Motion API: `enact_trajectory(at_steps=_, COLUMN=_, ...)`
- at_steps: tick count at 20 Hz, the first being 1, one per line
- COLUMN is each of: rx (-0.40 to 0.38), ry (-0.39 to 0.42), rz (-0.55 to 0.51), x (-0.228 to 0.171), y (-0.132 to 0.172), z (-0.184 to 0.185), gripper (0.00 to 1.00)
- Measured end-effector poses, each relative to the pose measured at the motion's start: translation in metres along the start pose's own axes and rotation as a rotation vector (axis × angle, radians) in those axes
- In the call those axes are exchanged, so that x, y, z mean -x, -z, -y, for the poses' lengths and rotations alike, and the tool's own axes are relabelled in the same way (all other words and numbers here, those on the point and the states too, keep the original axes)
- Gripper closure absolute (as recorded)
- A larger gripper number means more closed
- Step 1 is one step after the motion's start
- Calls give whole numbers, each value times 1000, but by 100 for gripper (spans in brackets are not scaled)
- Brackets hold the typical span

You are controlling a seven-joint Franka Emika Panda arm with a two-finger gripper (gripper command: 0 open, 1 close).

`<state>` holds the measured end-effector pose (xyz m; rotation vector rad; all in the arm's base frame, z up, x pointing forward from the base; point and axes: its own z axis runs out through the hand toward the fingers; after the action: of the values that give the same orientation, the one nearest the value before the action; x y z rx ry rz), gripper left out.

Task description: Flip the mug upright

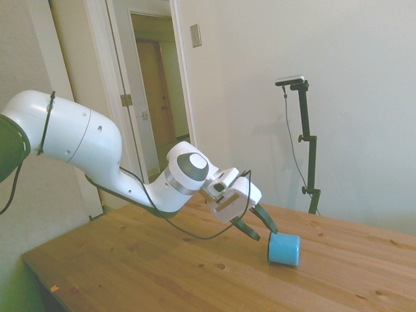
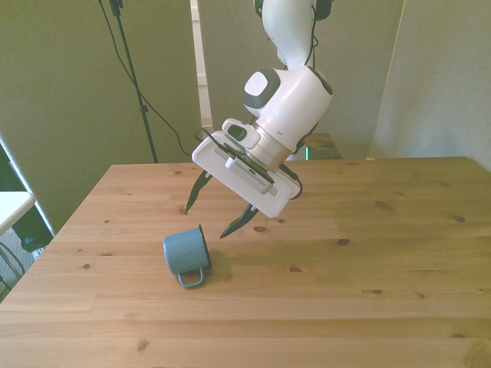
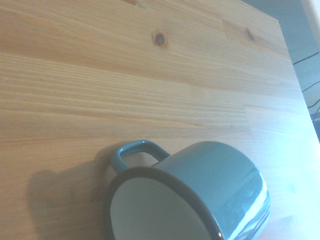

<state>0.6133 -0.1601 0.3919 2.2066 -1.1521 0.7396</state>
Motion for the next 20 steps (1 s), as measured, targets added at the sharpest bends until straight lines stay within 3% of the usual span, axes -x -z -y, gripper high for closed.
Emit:
enact_trajectory(at_steps=13, rx=80, ry=-19, rz=-22, x=-9, y=-40, z=16, gripper=0)
enact_trajectory(at_steps=20, rx=103, ry=-24, rz=-54, x=-14, y=-46, z=16, gripper=0)
